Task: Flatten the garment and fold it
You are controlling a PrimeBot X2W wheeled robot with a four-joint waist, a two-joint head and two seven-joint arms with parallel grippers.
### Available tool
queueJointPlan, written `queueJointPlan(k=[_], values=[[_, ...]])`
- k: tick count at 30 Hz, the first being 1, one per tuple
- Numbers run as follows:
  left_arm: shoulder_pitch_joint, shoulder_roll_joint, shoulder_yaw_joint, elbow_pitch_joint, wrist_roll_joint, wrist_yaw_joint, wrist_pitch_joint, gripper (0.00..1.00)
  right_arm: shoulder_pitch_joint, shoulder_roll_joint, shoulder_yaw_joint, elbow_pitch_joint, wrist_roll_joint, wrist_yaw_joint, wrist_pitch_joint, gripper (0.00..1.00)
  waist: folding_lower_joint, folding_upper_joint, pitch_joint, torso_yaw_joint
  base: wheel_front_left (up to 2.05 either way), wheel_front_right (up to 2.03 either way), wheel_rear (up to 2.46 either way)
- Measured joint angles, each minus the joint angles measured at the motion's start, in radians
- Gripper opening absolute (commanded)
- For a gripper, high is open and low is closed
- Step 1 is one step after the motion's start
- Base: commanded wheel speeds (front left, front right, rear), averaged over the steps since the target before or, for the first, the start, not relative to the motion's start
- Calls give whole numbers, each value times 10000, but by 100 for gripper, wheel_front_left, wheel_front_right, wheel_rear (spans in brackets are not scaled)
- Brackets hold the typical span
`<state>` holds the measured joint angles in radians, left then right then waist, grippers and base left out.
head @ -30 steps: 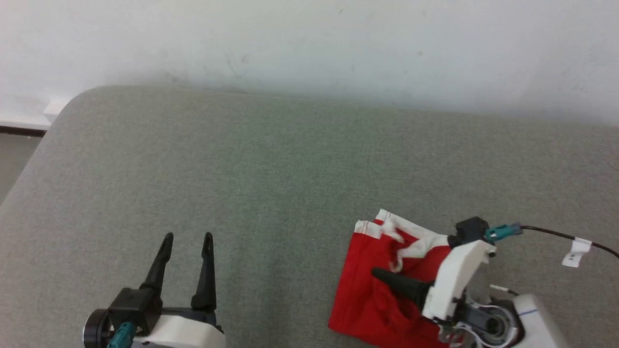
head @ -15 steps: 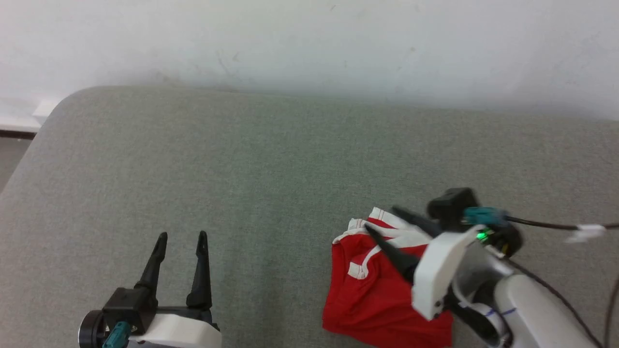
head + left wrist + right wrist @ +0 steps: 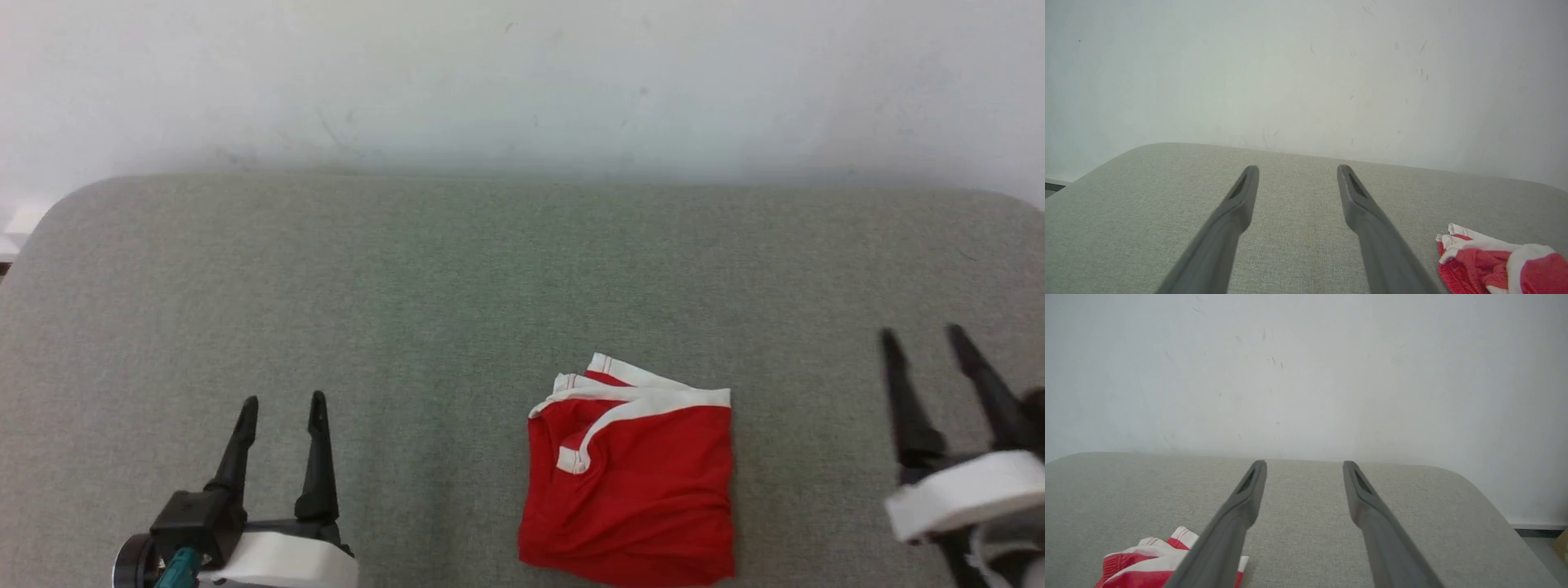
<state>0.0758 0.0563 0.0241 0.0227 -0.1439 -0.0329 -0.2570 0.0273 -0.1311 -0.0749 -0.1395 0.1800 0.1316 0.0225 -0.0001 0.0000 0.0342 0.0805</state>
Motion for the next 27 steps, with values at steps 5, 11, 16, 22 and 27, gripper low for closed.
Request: queueJointPlan(k=[5, 11, 16, 22, 27], values=[[50, -6, 61, 8, -107, 46, 0, 100, 272, 389, -1720, 512, 685, -2, 299, 100, 0, 0, -5, -171, 0, 0, 0], [56, -13, 125, 50, -228, 117, 0, 100, 70, 539, -2648, 2429, 3018, -2, 3394, 100, 0, 0, -6, -295, 0, 0, 0], [56, -27, 105, 115, -236, 165, 0, 100, -651, 708, -2773, 3988, 5444, -2, 6938, 100, 1, 0, -11, -252, 0, 0, 0], [53, -36, -6, 228, -295, 165, 0, 100, -1465, 740, -2042, 5478, 7350, -4, 8232, 100, 1, 0, -14, -84, 0, 0, 0], [50, -38, -107, 255, -343, 167, 0, 100, -2204, 779, -328, 6775, 8805, -2, 7802, 100, 1, 0, 69, -2, 0, 0, 0]])
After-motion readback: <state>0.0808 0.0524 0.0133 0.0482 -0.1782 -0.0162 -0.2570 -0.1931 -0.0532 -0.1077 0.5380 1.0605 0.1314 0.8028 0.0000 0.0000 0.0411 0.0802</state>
